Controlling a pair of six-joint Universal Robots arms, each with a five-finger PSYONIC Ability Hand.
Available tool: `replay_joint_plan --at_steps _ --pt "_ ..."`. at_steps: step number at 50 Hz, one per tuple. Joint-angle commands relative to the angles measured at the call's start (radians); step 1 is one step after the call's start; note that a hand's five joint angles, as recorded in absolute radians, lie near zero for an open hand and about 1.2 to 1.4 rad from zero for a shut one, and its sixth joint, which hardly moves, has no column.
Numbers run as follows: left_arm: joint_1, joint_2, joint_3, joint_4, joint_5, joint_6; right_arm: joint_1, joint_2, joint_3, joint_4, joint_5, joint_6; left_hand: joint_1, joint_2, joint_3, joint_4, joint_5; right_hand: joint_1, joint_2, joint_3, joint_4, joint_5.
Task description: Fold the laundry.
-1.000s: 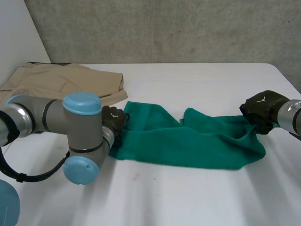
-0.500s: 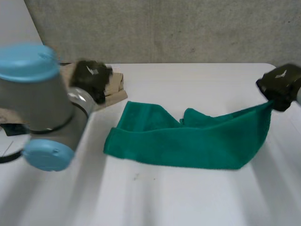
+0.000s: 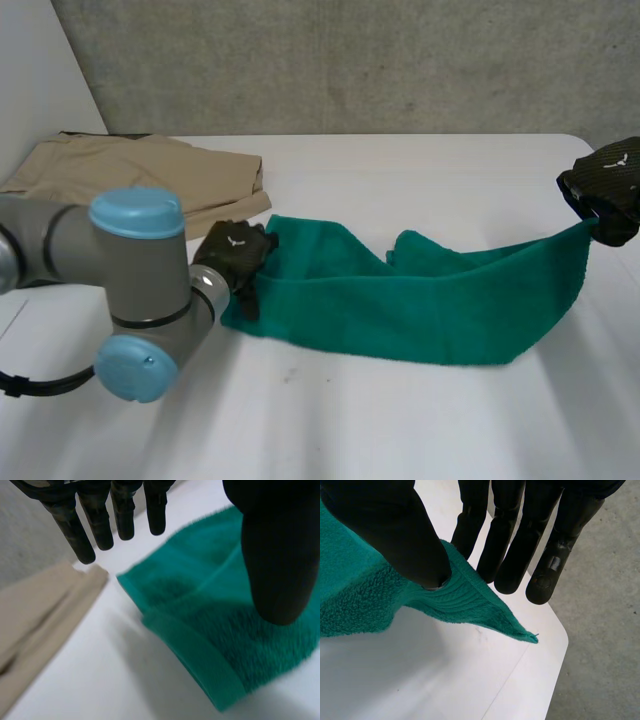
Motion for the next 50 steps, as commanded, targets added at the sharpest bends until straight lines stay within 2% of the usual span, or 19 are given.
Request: replay_joint_plan --at_steps 1,12,15,16,17,20,23,30,34,39,43,50 --pt "0.008 -0.079 0.054 -0.003 -0.002 0.005 -0.004 0.004 0.005 -0.003 0.000 0.000 0.127 0.125 0.135 0.132 0.126 0.406 0.217 0.215 0.208 0.230" --pt "0.013 -0.110 0.062 -0.018 -0.002 0.009 -0.005 0.012 0.022 -0.023 0.002 -0.002 0.321 0.319 0.329 0.326 0.319 0.406 0.217 0.215 0.208 0.230" --pt "0.013 -0.119 0.070 -0.033 -0.002 0.015 -0.005 0.022 0.027 -0.028 0.002 0.000 0.432 0.430 0.440 0.437 0.431 0.406 0.217 0.215 0.208 0.230" --pt "0.013 -0.119 0.071 -0.039 -0.002 0.018 -0.005 0.024 0.027 -0.029 0.002 0.000 0.497 0.494 0.504 0.501 0.495 0.406 0.217 0.215 0.208 0.230" --pt "0.013 -0.116 0.071 -0.044 -0.002 0.025 -0.007 0.025 0.028 -0.031 0.002 0.000 0.727 0.725 0.735 0.731 0.725 0.406 0.217 0.215 0.208 0.230" --pt "0.013 -0.104 0.071 -0.043 -0.016 0.030 -0.007 0.027 0.030 -0.035 0.002 -0.002 1.127 1.124 1.134 1.131 1.125 0.406 0.217 0.215 0.208 0.230" --pt "0.005 -0.095 0.065 -0.039 -0.019 0.028 -0.005 0.027 0.027 -0.037 0.003 -0.005 1.128 1.126 1.136 1.133 1.126 0.406 0.217 0.215 0.208 0.230" --pt "0.007 0.132 0.019 -0.036 -0.059 0.013 -0.010 0.025 0.004 -0.029 0.013 -0.010 1.128 1.126 1.136 1.133 1.126 0.406 0.217 0.215 0.208 0.230" --pt "0.010 0.302 -0.001 -0.035 -0.062 0.012 -0.037 0.019 -0.085 -0.009 0.014 -0.033 1.128 1.126 1.136 1.133 1.126 0.406 0.217 0.215 0.208 0.230" --pt "0.069 0.509 -0.002 -0.020 -0.061 0.016 -0.060 -0.022 -0.205 0.034 0.011 -0.031 1.128 1.126 1.136 1.133 1.126 0.406 0.217 0.215 0.208 0.230" --pt "0.108 0.606 -0.002 0.003 -0.054 0.021 -0.057 -0.068 -0.263 0.109 0.005 -0.036 1.128 1.126 1.136 1.133 1.126 0.406 0.217 0.215 0.208 0.230" --pt "0.137 0.608 -0.021 0.008 -0.051 0.025 -0.062 -0.032 -0.234 0.210 -0.003 -0.111 1.128 1.126 1.136 1.133 1.126 0.406 0.217 0.215 0.208 0.230"
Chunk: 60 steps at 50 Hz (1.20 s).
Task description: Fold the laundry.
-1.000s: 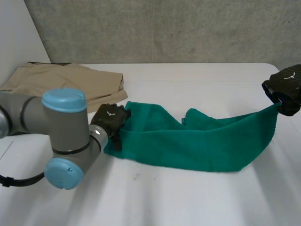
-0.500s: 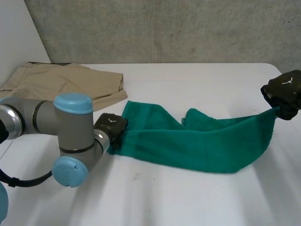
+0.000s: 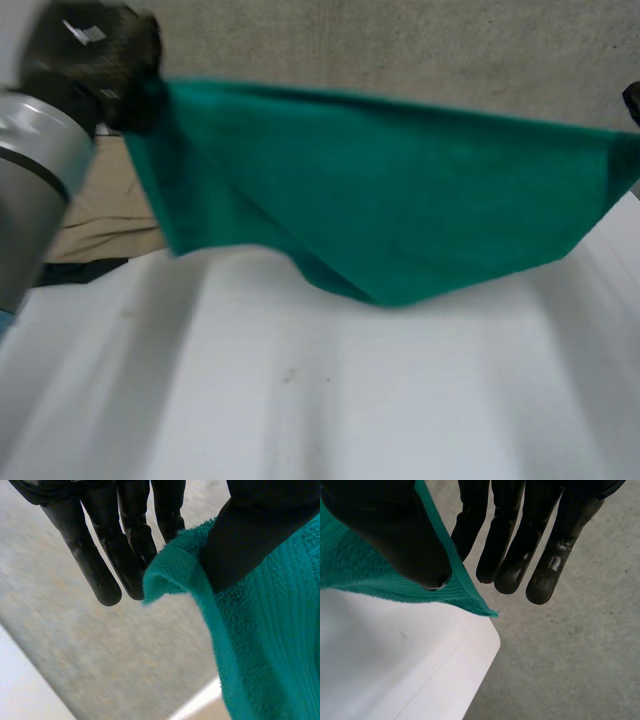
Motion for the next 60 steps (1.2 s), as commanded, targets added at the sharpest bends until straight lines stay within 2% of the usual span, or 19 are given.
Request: replay_joint_plan --at_steps 1,7,11,16,24,27,32,34,40,44,49,56,60 --pt "0.040 -0.013 -0.027 0.013 0.004 0.011 -0.002 0.040 0.020 0.106 -0.008 -0.085 0.253 0.201 0.208 0.198 0.256 0.405 0.217 0.215 0.208 0.230" --pt "0.043 -0.216 -0.004 0.029 0.004 0.034 0.012 0.205 -0.009 0.083 0.013 -0.159 0.253 0.201 0.208 0.198 0.256 0.405 0.217 0.215 0.208 0.230" --pt "0.043 -0.368 0.090 0.098 0.003 0.051 0.042 0.311 -0.080 -0.037 0.029 -0.078 0.253 0.201 0.208 0.198 0.256 0.405 0.217 0.215 0.208 0.230" --pt "0.042 -0.510 0.289 0.273 0.001 0.075 0.114 0.403 -0.224 -0.243 0.078 0.040 0.253 0.201 0.208 0.198 0.256 0.405 0.217 0.215 0.208 0.230" --pt "0.040 -0.561 0.548 0.546 -0.014 0.095 0.208 0.486 -0.543 -0.582 0.219 0.152 0.253 0.201 0.208 0.198 0.256 0.405 0.217 0.215 0.208 0.230" --pt "0.034 -0.557 0.562 0.621 -0.014 0.095 0.219 0.480 -0.592 -0.717 0.253 0.154 0.253 0.201 0.208 0.198 0.256 0.405 0.217 0.215 0.208 0.230" --pt "0.034 -0.508 0.526 0.692 -0.045 0.092 0.225 0.446 -0.576 -0.790 0.257 0.158 0.253 0.201 0.208 0.198 0.256 0.405 0.217 0.215 0.208 0.230" --pt "0.035 -0.488 0.474 0.689 -0.046 0.088 0.229 0.422 -0.516 -0.775 0.256 0.160 0.253 0.201 0.208 0.198 0.256 0.405 0.217 0.215 0.208 0.230" --pt "0.046 -0.394 0.145 0.692 -0.009 0.048 0.217 0.342 -0.240 -0.747 0.231 0.166 0.253 0.201 0.208 0.198 0.256 0.405 0.217 0.215 0.208 0.230" --pt "0.057 -0.386 -0.062 0.691 0.030 0.025 0.216 0.296 0.052 -0.747 0.141 0.162 0.253 0.201 0.208 0.198 0.256 0.405 0.217 0.215 0.208 0.230" --pt "0.060 -0.392 -0.275 0.683 0.051 0.028 0.188 0.290 0.309 -0.745 0.050 0.143 0.253 0.201 0.208 0.198 0.256 0.405 0.217 0.215 0.208 0.230" --pt "0.062 -0.397 -0.442 0.657 0.049 0.057 0.136 0.288 0.567 -0.742 0.013 0.033 0.253 0.201 0.208 0.198 0.256 0.405 0.217 0.215 0.208 0.230" --pt "0.060 -0.397 -0.475 0.596 0.049 0.120 0.136 0.287 0.628 -0.744 0.009 -0.010 0.253 0.201 0.208 0.198 0.256 0.405 0.217 0.215 0.208 0.230"
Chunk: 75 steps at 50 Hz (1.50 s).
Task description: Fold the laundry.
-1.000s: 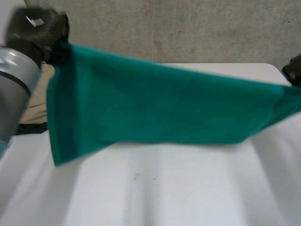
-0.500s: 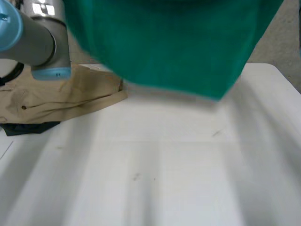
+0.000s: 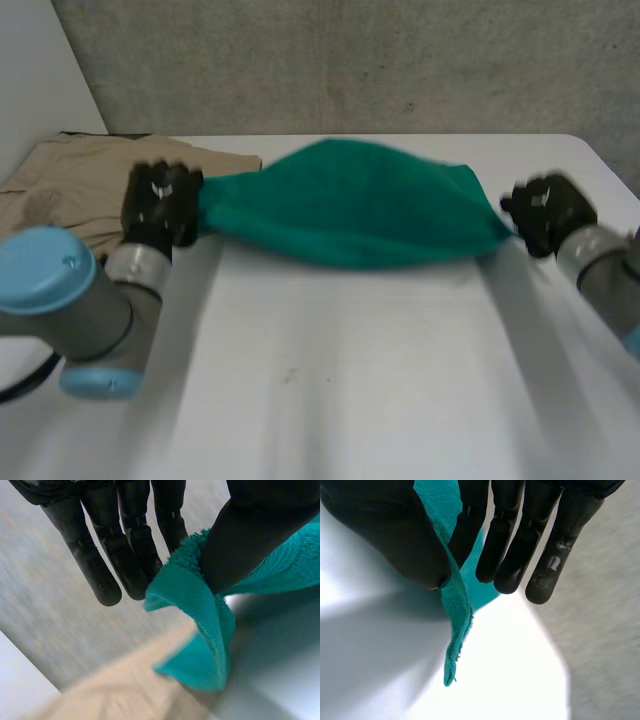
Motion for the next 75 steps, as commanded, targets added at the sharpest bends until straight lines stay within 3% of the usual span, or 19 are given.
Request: replay_joint_plan --at_steps 1,4,8,14,20,33,43,49,53,58,66,70,75 --pt "-0.005 -0.004 -0.097 -0.109 -0.003 0.107 -0.021 0.002 0.167 -0.001 -0.013 -0.102 0.094 0.038 0.041 0.034 0.097 0.400 0.217 0.215 0.208 0.225" --pt "-0.006 0.002 -0.088 -0.204 -0.004 0.161 -0.024 0.002 0.181 -0.001 -0.012 -0.102 -0.326 -0.382 -0.379 -0.386 -0.323 0.400 0.217 0.215 0.208 0.225" --pt "-0.003 0.046 -0.054 -0.328 -0.009 0.180 -0.045 -0.003 0.190 -0.003 -0.015 -0.094 -0.636 -0.692 -0.688 -0.695 -0.632 0.400 0.217 0.215 0.208 0.225" --pt "0.001 0.141 0.020 -0.436 -0.006 0.103 -0.075 -0.037 0.202 -0.004 -0.035 -0.093 -0.651 -0.707 -0.703 -0.710 -0.647 0.400 0.217 0.215 0.208 0.225" --pt "0.001 0.143 0.112 -0.483 -0.003 -0.044 -0.099 -0.043 0.202 -0.004 -0.038 -0.093 -0.639 -0.695 -0.691 -0.698 -0.636 0.400 0.217 0.215 0.208 0.225" --pt "-0.008 -0.063 0.263 -0.727 -0.012 -0.053 -0.098 -0.041 0.210 -0.003 -0.039 -0.094 -0.633 -0.689 -0.685 -0.693 -0.630 0.400 0.217 0.215 0.208 0.225" --pt "-0.006 -0.188 0.369 -0.740 -0.017 -0.052 -0.098 -0.041 0.212 -0.001 -0.036 -0.094 -0.498 -0.554 -0.551 -0.558 -0.495 0.400 0.217 0.215 0.208 0.225" --pt "0.003 -0.201 0.382 -0.744 -0.041 -0.030 -0.102 -0.041 0.218 0.002 -0.029 -0.102 0.252 0.196 0.200 0.193 0.255 0.400 0.217 0.215 0.208 0.225" --pt "-0.009 -0.166 0.339 -0.750 -0.055 -0.012 -0.102 -0.072 0.213 0.063 -0.032 -0.126 0.253 0.197 0.201 0.194 0.256 0.400 0.217 0.215 0.208 0.225" --pt "-0.013 0.052 0.147 -0.779 -0.047 0.039 -0.137 -0.173 0.198 0.242 -0.038 -0.224 0.253 0.197 0.201 0.194 0.256 0.400 0.217 0.215 0.208 0.225" --pt "-0.052 0.343 -0.130 -0.988 -0.038 0.321 -0.272 -0.331 0.189 0.711 -0.041 -0.531 0.253 0.197 0.201 0.194 0.256 0.400 0.217 0.215 0.208 0.225" --pt "-0.074 0.373 -0.177 -1.031 -0.027 0.330 -0.302 -0.342 0.189 0.793 -0.064 -0.585 0.253 0.197 0.201 0.194 0.256 0.400 0.217 0.215 0.208 0.225" --pt "-0.063 0.358 -0.146 -0.936 -0.023 0.319 -0.302 -0.331 0.181 0.737 -0.098 -0.579 0.253 0.197 0.201 0.194 0.256 0.400 0.217 0.215 0.208 0.225"
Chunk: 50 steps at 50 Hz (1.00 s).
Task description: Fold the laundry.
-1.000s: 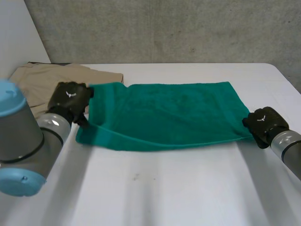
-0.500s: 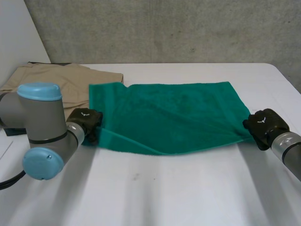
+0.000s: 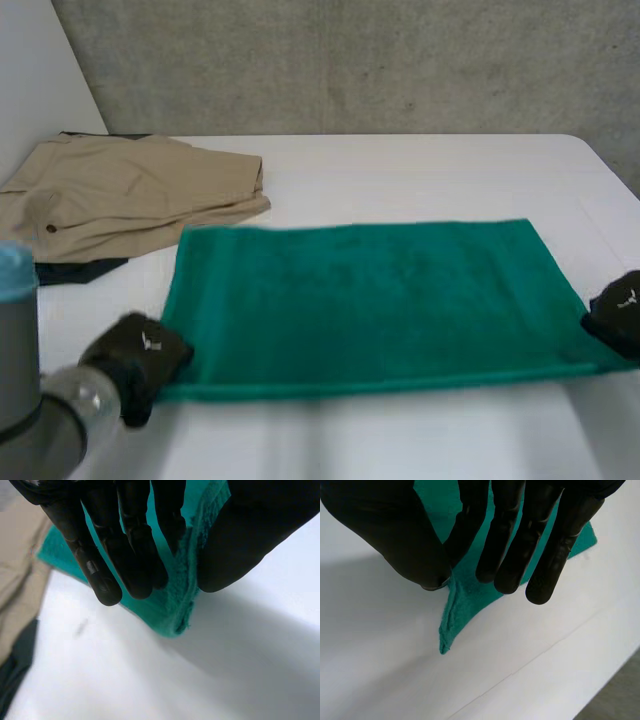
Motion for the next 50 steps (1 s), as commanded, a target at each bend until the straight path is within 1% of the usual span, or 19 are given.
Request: replay_joint_plan --at_steps 1,4,10,12,16,17,20,29,30,31,32,33,34,39,42,43,46,47,50 --pt "-0.002 -0.016 0.019 0.086 0.009 -0.002 -0.014 0.026 -0.014 -0.046 -0.044 -0.016 0.246 0.199 0.204 0.198 0.244 0.400 0.217 0.215 0.208 0.225" --pt "0.001 -0.100 0.089 0.213 0.000 -0.023 -0.005 0.092 -0.045 -0.127 -0.033 0.016 0.246 0.199 0.204 0.198 0.244 0.400 0.217 0.215 0.208 0.225" --pt "0.020 -0.290 0.272 0.395 -0.009 -0.078 0.140 0.262 -0.224 -0.299 0.058 0.151 0.246 0.199 0.204 0.198 0.244 0.400 0.217 0.215 0.208 0.225" --pt "0.020 -0.347 0.321 0.412 -0.023 -0.091 0.196 0.328 -0.307 -0.351 0.116 0.178 0.246 0.199 0.204 0.198 0.244 0.400 0.217 0.215 0.208 0.225" --pt "0.015 -0.461 0.434 0.418 -0.110 -0.095 0.248 0.444 -0.437 -0.455 0.168 0.183 0.246 0.199 0.204 0.198 0.244 0.400 0.217 0.215 0.208 0.225" --pt "0.012 -0.497 0.471 0.419 -0.151 -0.091 0.253 0.468 -0.463 -0.479 0.170 0.185 0.246 0.199 0.204 0.198 0.244 0.400 0.217 0.215 0.208 0.225" --pt "0.012 -0.562 0.536 0.422 -0.200 -0.089 0.270 0.561 -0.562 -0.565 0.168 0.185 0.246 0.199 0.204 0.198 0.244 0.400 0.217 0.215 0.208 0.225" --pt "0.006 -0.648 0.616 0.425 -0.210 -0.088 0.319 0.822 -0.854 -0.672 0.154 0.183 0.246 0.199 0.204 0.198 0.244 0.400 0.217 0.215 0.208 0.225" --pt "0.001 -0.657 0.625 0.430 -0.210 -0.092 0.320 0.857 -0.891 -0.666 0.167 0.183 0.246 0.199 0.204 0.198 0.244 0.378 0.195 0.193 0.185 0.203" --pt "0.000 -0.657 0.626 0.432 -0.210 -0.095 0.320 0.874 -0.908 -0.658 0.173 0.185 0.229 0.182 0.187 0.181 0.227 -0.012 -0.195 -0.197 -0.204 -0.186" --pt "-0.006 -0.660 0.628 0.447 -0.208 -0.094 0.325 0.899 -0.924 -0.651 0.197 0.185 -0.466 -0.512 -0.508 -0.514 -0.468 -0.822 -1.005 -1.007 -1.014 -0.996" --pt "-0.014 -0.660 0.629 0.476 -0.208 -0.091 0.326 0.908 -0.931 -0.640 0.222 0.189 -0.976 -1.022 -1.017 -1.024 -0.978 -0.822 -1.005 -1.007 -1.014 -0.996" --pt "-0.014 -0.660 0.629 0.491 -0.207 -0.092 0.329 0.911 -0.938 -0.635 0.236 0.191 -0.929 -0.975 -0.971 -0.977 -0.931 -0.822 -1.005 -1.007 -1.014 -0.996" --pt "-0.019 -0.646 0.620 0.606 -0.208 -0.098 0.340 0.859 -0.915 -0.600 0.334 0.272 -0.976 -1.022 -1.017 -1.024 -0.978 -0.822 -1.005 -1.007 -1.014 -0.996" --pt "-0.020 -0.634 0.608 0.637 -0.211 -0.100 0.332 0.795 -0.867 -0.594 0.335 0.367 -0.976 -1.022 -1.017 -1.024 -0.978 -0.822 -1.005 -1.007 -1.014 -0.996" --pt "-0.019 -0.625 0.603 0.637 -0.213 -0.100 0.329 0.729 -0.818 -0.588 0.322 0.443 -0.976 -1.022 -1.017 -1.024 -0.978 -0.822 -1.005 -1.007 -1.014 -0.996" --pt "-0.017 -0.571 0.567 0.634 -0.213 -0.103 0.319 0.617 -0.732 -0.577 0.276 0.543 -0.976 -1.022 -1.017 -1.024 -0.978 -0.822 -1.005 -1.007 -1.014 -0.996" --pt "-0.015 -0.556 0.551 0.634 -0.213 -0.104 0.293 0.554 -0.673 -0.563 0.225 0.585 -0.976 -1.022 -1.017 -1.024 -0.978 -0.822 -1.005 -1.007 -1.014 -0.996" --pt "-0.017 -0.502 0.479 0.636 -0.208 -0.108 0.244 0.480 -0.585 -0.525 0.138 0.597 -0.976 -1.022 -1.017 -1.024 -0.978 -0.822 -1.005 -1.007 -1.014 -0.996"
